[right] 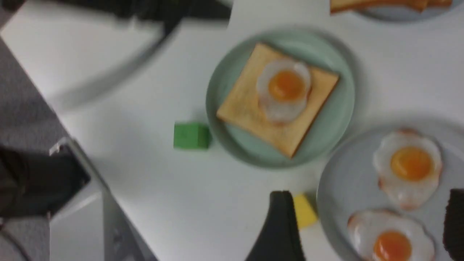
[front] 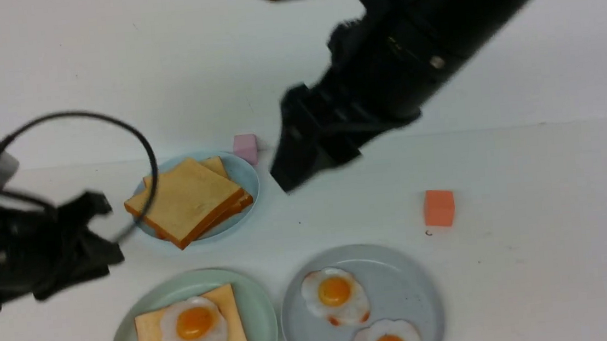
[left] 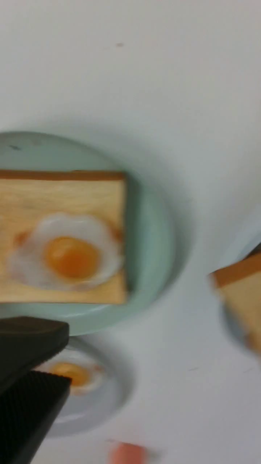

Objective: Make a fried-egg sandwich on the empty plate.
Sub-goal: Use the left arm to grab a slice of bread

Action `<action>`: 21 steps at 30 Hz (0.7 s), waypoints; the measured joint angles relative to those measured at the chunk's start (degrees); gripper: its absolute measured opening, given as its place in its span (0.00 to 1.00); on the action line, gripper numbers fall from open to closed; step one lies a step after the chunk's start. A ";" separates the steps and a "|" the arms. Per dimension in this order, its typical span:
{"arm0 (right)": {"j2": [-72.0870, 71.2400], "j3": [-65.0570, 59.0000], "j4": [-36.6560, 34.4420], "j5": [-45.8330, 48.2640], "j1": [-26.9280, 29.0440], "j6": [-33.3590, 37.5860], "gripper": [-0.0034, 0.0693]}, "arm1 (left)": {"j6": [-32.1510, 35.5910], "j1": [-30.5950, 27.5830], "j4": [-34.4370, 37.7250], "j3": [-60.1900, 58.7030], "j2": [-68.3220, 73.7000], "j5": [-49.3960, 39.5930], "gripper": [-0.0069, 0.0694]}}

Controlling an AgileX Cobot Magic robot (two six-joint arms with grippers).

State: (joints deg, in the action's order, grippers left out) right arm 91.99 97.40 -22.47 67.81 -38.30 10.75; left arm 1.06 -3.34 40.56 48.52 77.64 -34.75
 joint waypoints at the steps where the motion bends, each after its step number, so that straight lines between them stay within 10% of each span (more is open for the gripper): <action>1: 0.00 -0.52 0.00 0.00 0.00 0.14 0.83 | 0.12 -0.20 0.26 0.38 0.51 0.00 0.35; 9: -12.91 -18.96 -2.09 -8.47 -1.86 5.57 0.83 | 6.69 -1.49 9.43 12.72 19.24 0.55 0.64; 21: -15.38 -21.68 -2.22 -8.33 -1.86 5.84 0.83 | 10.52 -1.49 13.28 21.20 32.84 4.55 0.65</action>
State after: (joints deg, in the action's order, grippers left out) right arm 76.61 75.71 -24.69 59.48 -40.16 16.59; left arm 11.58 -4.83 53.85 69.72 110.48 -30.20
